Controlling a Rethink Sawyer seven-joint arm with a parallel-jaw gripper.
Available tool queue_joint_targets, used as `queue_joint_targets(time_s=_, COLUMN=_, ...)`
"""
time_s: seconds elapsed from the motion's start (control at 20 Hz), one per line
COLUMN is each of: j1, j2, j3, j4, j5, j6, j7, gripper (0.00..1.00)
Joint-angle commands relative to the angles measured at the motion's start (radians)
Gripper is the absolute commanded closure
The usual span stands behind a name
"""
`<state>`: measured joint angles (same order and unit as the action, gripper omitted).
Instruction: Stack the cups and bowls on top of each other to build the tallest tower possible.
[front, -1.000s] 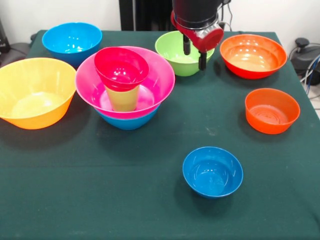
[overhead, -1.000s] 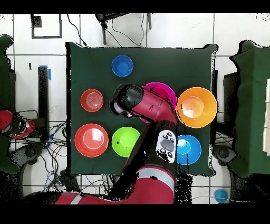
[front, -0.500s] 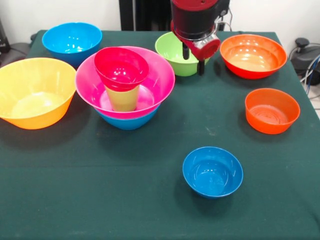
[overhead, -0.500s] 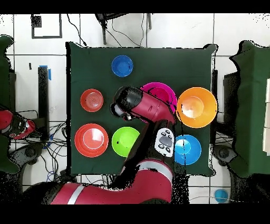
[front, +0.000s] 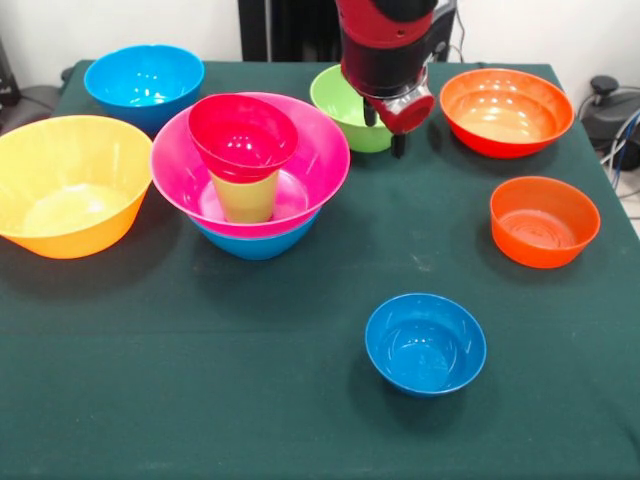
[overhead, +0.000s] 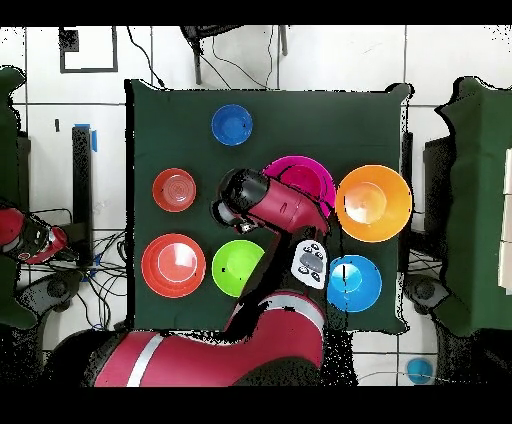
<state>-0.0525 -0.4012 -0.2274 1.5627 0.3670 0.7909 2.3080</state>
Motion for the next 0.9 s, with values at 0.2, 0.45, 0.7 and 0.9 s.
queue_joint_targets(time_s=0.2, j1=0.014, j2=0.043, j3=0.072, j4=0.002, j5=-0.029, j6=0.049, j7=0.102, gripper=0.0)
queue_joint_targets(time_s=0.45, j1=0.024, j2=0.034, j3=0.059, j4=0.002, j5=-0.03, j6=0.061, j7=0.115, gripper=0.0)
queue_joint_targets(time_s=0.7, j1=0.046, j2=0.007, j3=0.039, j4=0.021, j5=-0.029, j6=0.088, j7=0.138, gripper=0.0)
queue_joint_targets(time_s=0.9, j1=0.062, j2=-0.009, j3=0.034, j4=0.058, j5=-0.021, j6=0.075, j7=0.141, gripper=0.0)
